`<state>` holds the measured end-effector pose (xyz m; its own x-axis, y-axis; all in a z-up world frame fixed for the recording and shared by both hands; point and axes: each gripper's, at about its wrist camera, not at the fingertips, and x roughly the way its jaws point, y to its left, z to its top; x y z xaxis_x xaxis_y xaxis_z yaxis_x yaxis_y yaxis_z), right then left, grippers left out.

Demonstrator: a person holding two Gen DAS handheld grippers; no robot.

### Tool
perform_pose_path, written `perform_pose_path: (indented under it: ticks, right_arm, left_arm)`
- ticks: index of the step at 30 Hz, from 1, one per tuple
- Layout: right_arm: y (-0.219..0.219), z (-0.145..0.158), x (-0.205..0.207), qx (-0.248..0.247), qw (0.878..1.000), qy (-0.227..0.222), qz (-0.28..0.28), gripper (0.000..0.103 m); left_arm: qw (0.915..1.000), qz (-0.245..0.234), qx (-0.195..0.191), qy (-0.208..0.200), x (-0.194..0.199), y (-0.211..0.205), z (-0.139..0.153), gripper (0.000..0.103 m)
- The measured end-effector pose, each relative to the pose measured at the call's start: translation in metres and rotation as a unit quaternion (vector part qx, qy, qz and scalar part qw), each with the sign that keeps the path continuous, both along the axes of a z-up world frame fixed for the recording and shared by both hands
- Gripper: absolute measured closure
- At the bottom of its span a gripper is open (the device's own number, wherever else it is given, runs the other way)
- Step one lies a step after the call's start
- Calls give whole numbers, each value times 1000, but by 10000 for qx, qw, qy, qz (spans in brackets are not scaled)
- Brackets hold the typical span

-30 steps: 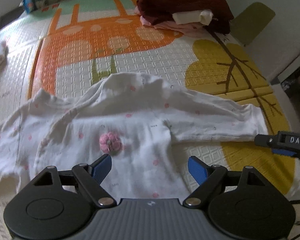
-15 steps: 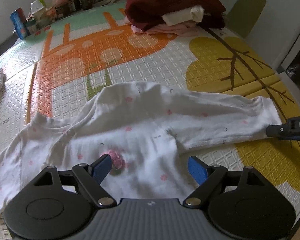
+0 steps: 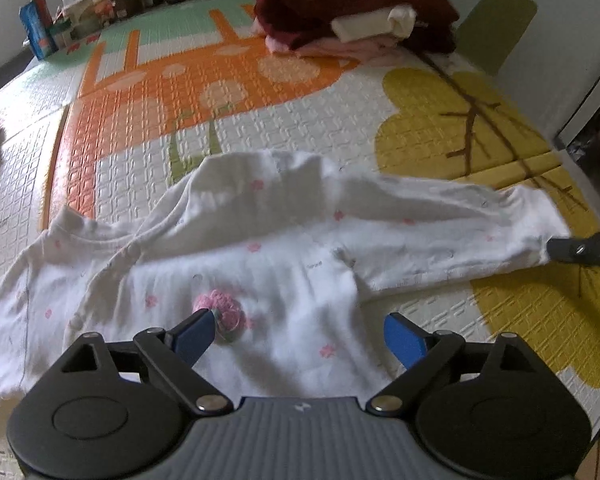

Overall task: Fold clothes
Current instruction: 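Grasp the sleeve cuff with the right gripper, then lift the sleeve and fold it across the shirt body, open right gripper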

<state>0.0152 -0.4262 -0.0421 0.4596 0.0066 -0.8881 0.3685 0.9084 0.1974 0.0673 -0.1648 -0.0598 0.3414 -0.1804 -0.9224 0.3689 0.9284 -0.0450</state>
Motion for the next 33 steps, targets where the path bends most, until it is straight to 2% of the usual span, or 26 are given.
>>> perform_pose_path:
  ticks: [7, 15, 33]
  right_arm:
    - [8, 26, 7, 27, 9994, -322, 149, 96]
    - [35, 53, 21, 116, 9964, -664, 517, 97]
    - [147, 89, 45, 394, 9792, -1102, 1659, 97]
  left_arm:
    - [10000, -1, -15, -59, -1, 6, 6, 10]
    - [9997, 204, -46, -123, 1, 25, 17, 10]
    - [9954, 930, -152, -179, -5, 103, 33, 10]
